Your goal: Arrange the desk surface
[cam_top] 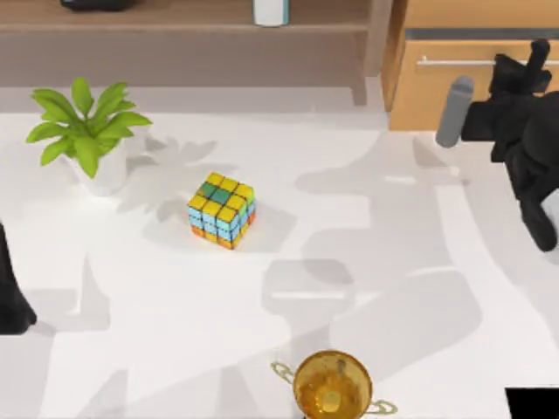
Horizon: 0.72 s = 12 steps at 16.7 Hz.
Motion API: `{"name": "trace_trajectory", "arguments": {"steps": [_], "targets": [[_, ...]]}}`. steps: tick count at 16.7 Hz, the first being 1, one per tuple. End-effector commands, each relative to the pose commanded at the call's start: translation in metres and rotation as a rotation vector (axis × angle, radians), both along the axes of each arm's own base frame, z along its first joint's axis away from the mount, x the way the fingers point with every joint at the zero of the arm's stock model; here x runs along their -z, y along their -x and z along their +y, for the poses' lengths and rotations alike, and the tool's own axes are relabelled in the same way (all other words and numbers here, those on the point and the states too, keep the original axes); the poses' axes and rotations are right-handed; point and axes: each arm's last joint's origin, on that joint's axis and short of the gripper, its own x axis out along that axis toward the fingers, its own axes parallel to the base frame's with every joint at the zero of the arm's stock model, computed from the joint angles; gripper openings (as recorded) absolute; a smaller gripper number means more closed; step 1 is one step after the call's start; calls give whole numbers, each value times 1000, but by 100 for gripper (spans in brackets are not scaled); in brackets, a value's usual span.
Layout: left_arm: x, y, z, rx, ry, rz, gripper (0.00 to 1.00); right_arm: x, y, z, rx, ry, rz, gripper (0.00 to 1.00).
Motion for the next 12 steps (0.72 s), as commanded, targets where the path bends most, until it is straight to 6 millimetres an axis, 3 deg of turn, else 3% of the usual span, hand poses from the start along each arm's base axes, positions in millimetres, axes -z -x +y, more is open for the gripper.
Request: {"name": "trace_trajectory", "arguments": {"steps": [5,10,12], "targets": [[0,0,0,0,0,0,100,0,-32,0,-6,-1,2,0],[0,0,0,0,0,0,100,0,-35,0,-5,-1,3,0],[0,0,0,0,0,0,100,0,-35,0,-5,-1,3,15]]}}
